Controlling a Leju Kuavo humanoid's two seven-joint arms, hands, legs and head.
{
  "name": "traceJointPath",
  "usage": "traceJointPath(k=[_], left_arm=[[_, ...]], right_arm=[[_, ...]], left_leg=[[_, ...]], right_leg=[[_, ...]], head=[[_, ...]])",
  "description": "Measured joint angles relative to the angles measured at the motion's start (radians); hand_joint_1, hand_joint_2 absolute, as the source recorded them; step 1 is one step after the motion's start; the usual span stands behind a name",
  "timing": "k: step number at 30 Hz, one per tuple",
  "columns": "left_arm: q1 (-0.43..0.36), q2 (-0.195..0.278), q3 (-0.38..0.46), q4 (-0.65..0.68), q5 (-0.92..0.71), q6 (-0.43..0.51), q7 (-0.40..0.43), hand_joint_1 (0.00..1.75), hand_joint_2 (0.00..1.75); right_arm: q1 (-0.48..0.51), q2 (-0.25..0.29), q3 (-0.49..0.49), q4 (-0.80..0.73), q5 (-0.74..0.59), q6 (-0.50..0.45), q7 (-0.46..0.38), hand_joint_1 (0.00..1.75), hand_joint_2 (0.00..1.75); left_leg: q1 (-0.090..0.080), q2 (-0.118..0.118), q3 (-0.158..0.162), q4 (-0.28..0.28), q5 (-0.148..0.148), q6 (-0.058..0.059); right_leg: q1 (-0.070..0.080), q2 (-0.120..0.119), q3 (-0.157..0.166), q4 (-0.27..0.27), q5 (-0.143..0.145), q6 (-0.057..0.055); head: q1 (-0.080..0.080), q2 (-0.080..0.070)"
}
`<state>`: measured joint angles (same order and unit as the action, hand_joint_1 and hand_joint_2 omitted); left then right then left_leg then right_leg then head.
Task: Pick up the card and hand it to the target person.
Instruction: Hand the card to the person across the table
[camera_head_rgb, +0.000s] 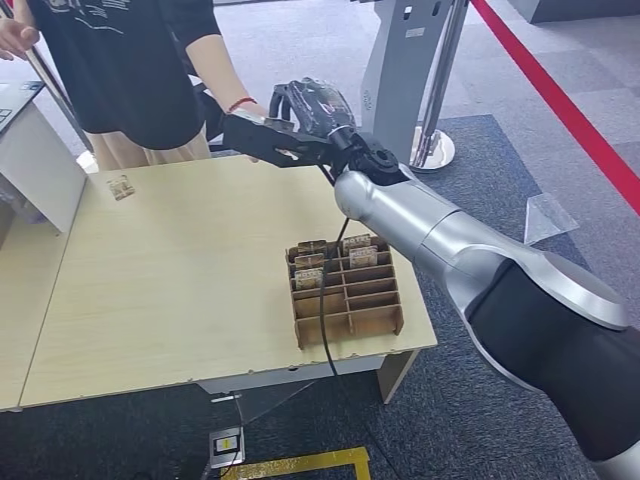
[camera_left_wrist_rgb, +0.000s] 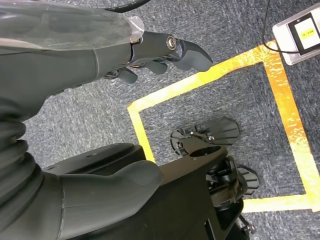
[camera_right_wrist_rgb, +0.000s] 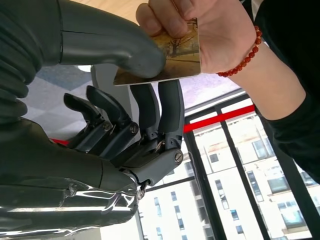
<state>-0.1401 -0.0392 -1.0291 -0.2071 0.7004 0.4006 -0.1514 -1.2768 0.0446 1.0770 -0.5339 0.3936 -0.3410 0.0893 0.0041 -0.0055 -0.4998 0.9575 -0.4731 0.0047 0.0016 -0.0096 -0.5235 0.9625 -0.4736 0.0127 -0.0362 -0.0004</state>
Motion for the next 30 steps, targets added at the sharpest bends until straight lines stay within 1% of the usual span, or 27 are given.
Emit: traceJointPath(k=[1,8,11,13,17,20,22,26,30], left_arm=[[0.000,0.000,0.000,0.000,0.000,0.000,0.001,0.00,1.75],[0.001,0.001,-0.001,0.000,0.014,0.005,0.001,0.00,1.75],[0.002,0.002,-0.001,0.000,0.028,0.007,-0.005,0.00,1.75],[0.005,0.004,-0.001,0.000,0.039,0.007,-0.011,0.00,1.75],[0.016,0.010,-0.001,0.000,0.054,0.007,-0.020,0.00,1.75],[0.026,0.015,-0.001,0.000,0.059,0.003,-0.020,0.00,1.75],[0.030,0.018,-0.001,0.000,0.064,-0.001,-0.021,0.00,1.75],[0.035,0.022,-0.001,0.000,0.075,-0.003,-0.035,0.00,1.75],[0.039,0.026,-0.001,0.000,0.091,-0.002,-0.050,0.00,1.75]], right_arm=[[0.000,0.000,0.000,0.001,0.002,0.001,0.000,0.00,1.75],[-0.001,0.001,-0.006,0.008,0.029,0.055,-0.005,0.00,1.75],[-0.007,-0.006,-0.019,-0.004,0.032,0.141,-0.001,0.00,1.75],[-0.014,-0.026,-0.031,-0.036,0.041,0.211,0.022,0.00,1.75],[-0.037,-0.100,-0.069,-0.151,0.057,0.379,0.096,0.00,1.75],[-0.057,-0.179,-0.100,-0.268,0.049,0.516,0.166,0.00,1.75],[-0.067,-0.232,-0.122,-0.349,0.029,0.580,0.207,0.00,1.75],[-0.080,-0.336,-0.161,-0.512,-0.009,0.635,0.272,0.00,1.75],[-0.096,-0.428,-0.195,-0.662,-0.058,0.686,0.331,0.00,1.75]], left_leg=[[0.000,0.000,0.000,0.000,0.000,0.000],[0.000,0.000,0.000,0.000,0.000,0.000],[0.000,0.000,0.001,0.000,0.000,0.000],[0.000,0.000,0.001,0.001,0.000,0.000],[0.000,0.000,0.001,0.002,0.000,0.000],[0.000,0.000,0.000,0.003,0.000,0.000],[0.000,0.000,0.000,0.003,0.000,0.000],[-0.001,0.001,0.000,0.004,0.000,0.000],[-0.001,0.001,0.001,0.004,0.000,0.000]], right_leg=[[0.000,0.000,0.000,0.000,0.000,0.000],[0.000,0.000,0.000,0.000,0.000,0.000],[0.000,0.000,0.000,0.000,0.000,0.000],[0.000,0.000,0.000,0.000,0.000,0.000],[0.000,0.000,0.000,0.000,0.000,0.000],[0.000,0.000,0.000,0.000,0.000,0.000],[0.000,0.000,0.000,0.000,0.000,0.000],[-0.001,0.000,0.000,0.000,0.001,0.001],[-0.001,0.000,0.000,-0.001,0.001,0.001]], head=[[0.000,0.000],[0.000,0.000],[0.000,0.000],[0.000,0.000],[0.000,0.000],[0.000,0.000],[0.000,0.000],[0.000,0.000],[0.000,0.000]])
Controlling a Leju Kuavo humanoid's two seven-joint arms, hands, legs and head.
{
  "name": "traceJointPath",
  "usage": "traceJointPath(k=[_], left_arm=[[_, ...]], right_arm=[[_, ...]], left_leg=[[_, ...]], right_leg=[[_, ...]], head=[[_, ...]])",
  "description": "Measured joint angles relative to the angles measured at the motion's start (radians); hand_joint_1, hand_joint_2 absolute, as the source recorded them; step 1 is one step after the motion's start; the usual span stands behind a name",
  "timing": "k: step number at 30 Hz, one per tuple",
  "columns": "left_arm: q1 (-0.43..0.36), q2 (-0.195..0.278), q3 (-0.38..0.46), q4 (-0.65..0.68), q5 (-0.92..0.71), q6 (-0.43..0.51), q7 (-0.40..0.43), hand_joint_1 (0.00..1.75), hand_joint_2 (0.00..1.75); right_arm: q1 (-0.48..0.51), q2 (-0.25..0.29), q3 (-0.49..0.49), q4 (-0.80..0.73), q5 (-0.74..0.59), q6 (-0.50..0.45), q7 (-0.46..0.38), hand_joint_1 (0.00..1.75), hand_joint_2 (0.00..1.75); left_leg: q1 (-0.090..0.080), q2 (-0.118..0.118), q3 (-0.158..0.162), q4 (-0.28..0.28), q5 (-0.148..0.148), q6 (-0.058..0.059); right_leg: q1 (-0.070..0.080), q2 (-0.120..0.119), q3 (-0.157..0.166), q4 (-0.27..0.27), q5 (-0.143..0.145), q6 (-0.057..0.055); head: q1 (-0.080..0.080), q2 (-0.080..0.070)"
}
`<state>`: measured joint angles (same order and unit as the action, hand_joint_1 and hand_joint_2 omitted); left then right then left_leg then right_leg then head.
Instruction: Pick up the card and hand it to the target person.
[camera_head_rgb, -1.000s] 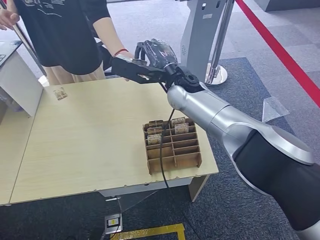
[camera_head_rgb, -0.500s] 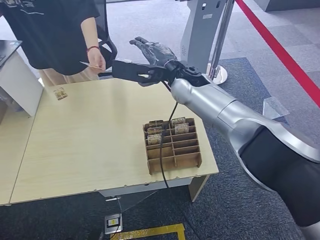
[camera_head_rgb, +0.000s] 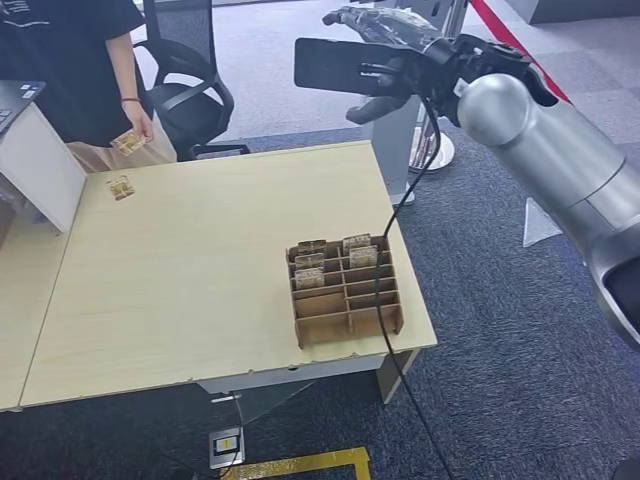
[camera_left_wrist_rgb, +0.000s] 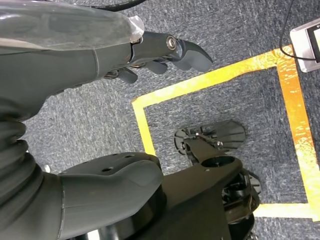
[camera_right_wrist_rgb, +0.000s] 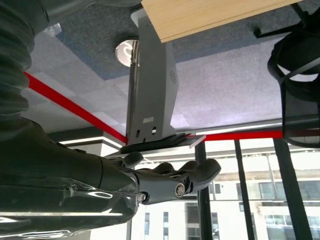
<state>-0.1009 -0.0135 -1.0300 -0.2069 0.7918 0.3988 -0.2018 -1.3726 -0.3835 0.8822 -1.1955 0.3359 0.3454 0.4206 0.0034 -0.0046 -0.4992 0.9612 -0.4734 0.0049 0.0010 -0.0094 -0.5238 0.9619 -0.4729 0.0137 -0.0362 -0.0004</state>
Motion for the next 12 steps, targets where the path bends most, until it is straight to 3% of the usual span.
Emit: traceJointPath(k=[7,12], left_arm=[[0.008,0.007,0.000,0.000,0.015,0.007,-0.006,0.00,1.75],[0.008,0.009,0.000,0.000,0.015,0.007,-0.004,0.00,1.75]], right_arm=[[-0.029,-0.137,-0.023,-0.206,-0.038,0.131,0.159,0.00,1.75],[-0.030,-0.191,-0.021,-0.293,-0.029,0.187,0.237,0.00,1.75]], left_leg=[[0.000,0.000,0.000,0.000,0.000,0.000],[0.000,0.001,0.000,-0.001,0.000,0.000]], right_leg=[[0.000,0.000,0.000,0.000,0.000,0.000],[0.000,0.000,0.000,0.000,0.000,0.000]], head=[[0.000,0.000],[0.000,0.000]])
